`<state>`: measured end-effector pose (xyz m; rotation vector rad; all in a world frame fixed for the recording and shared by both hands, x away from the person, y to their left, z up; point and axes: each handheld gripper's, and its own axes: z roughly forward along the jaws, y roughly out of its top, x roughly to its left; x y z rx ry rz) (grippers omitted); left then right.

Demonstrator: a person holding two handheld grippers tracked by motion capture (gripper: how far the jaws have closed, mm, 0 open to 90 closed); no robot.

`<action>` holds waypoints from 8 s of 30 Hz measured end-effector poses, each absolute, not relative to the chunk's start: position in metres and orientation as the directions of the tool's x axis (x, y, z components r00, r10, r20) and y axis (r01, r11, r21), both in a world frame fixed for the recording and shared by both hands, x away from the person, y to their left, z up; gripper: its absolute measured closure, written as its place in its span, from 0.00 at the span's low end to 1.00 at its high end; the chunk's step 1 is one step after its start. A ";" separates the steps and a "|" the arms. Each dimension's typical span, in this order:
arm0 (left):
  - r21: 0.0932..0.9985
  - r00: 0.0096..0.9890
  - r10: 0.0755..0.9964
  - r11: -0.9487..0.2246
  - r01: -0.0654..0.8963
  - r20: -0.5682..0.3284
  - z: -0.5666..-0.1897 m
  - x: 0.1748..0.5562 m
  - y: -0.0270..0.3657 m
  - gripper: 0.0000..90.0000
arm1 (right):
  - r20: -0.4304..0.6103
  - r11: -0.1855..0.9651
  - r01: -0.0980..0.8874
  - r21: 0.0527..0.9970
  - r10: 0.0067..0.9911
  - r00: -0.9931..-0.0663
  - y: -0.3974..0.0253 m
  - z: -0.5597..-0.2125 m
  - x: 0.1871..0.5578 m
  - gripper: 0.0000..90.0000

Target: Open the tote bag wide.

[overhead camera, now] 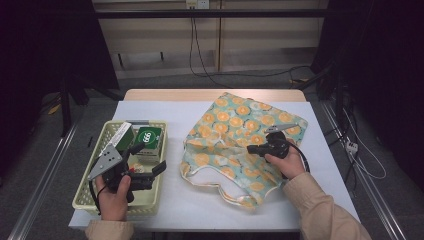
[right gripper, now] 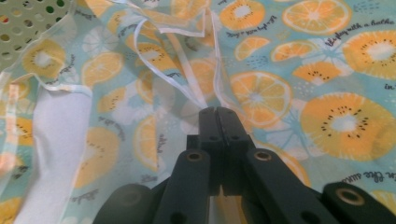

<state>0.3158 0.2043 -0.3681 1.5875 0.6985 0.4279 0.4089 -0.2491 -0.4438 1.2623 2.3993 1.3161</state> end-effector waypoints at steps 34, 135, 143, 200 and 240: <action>0.980 0.747 0.653 -0.035 0.196 -0.126 -0.370 0.317 0.202 0.03 | 0.132 0.448 0.461 0.766 0.593 -0.794 -0.177 -0.425 0.398 0.82; 0.978 0.756 0.643 -0.051 0.202 -0.122 -0.371 0.318 0.198 0.03 | 0.111 0.528 0.418 0.739 0.517 -0.849 -0.162 -0.429 0.385 0.92; 0.977 0.757 0.643 -0.064 0.204 -0.116 -0.372 0.318 0.199 0.03 | 0.052 0.526 0.443 0.726 0.600 -0.799 -0.182 -0.441 0.396 0.69; 0.977 0.758 0.641 -0.061 0.204 -0.118 -0.371 0.318 0.196 0.03 | 0.171 0.467 0.481 0.742 0.562 -0.809 -0.183 -0.408 0.391 1.00; 0.975 0.757 0.641 -0.061 0.213 -0.126 -0.374 0.320 0.195 0.03 | 0.148 0.403 0.562 0.722 0.704 -0.695 -0.212 -0.450 0.428 0.91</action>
